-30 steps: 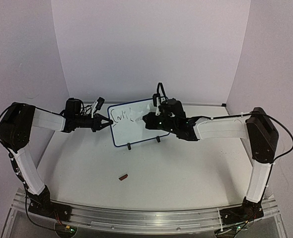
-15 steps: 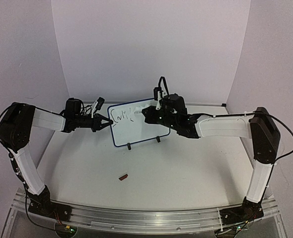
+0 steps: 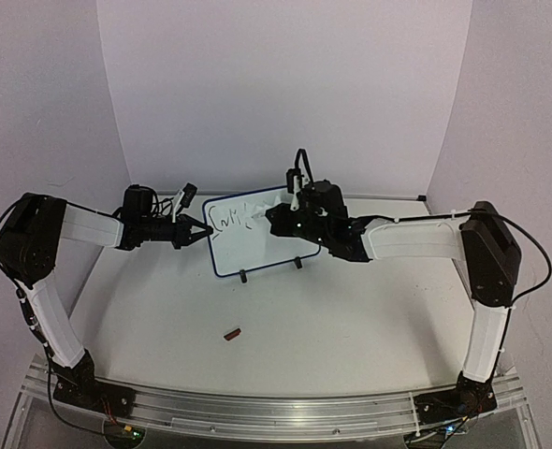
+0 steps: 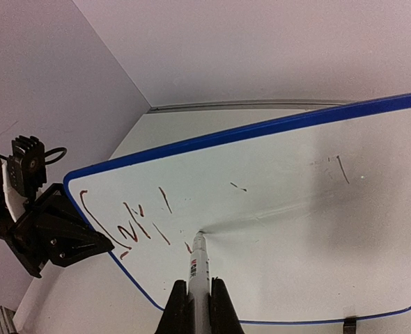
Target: Write a sentence on the whiteboard
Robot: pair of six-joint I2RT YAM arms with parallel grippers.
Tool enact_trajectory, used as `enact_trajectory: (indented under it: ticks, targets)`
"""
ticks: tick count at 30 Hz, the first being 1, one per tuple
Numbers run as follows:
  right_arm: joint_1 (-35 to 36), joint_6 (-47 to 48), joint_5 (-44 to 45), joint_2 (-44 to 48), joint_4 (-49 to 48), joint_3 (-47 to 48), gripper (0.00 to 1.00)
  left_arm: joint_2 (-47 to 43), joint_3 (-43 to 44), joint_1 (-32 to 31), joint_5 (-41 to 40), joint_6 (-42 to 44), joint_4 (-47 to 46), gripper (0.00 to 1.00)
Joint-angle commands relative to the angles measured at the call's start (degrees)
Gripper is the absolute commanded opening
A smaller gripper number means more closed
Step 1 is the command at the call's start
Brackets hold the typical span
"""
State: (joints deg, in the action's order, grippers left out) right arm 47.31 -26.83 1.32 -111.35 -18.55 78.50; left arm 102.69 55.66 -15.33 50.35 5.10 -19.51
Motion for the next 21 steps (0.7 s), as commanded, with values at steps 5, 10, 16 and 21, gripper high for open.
enact_trajectory:
  ticks: [5,10,16,21]
  targets:
    - [-0.78,-0.82,2.81,-1.06,0.12,2.30,0.00,-0.13,0.02,-0.17,-5.87,2.73,3.07,0.00]
    - [-0.84,-0.92,4.17,-0.36,0.26,1.59,0.00,-0.13,0.08,-0.19,-5.87,2.76,3.07,0.00]
    - [-0.92,-0.68,5.56,0.94,0.26,0.77,0.00,-0.13,0.06,-0.21,-5.87,2.78,3.07,0.00]
    - [-0.97,-0.37,5.88,1.39,0.26,0.92,0.00,-0.21,0.06,-0.19,-5.86,2.78,3.07,0.00]
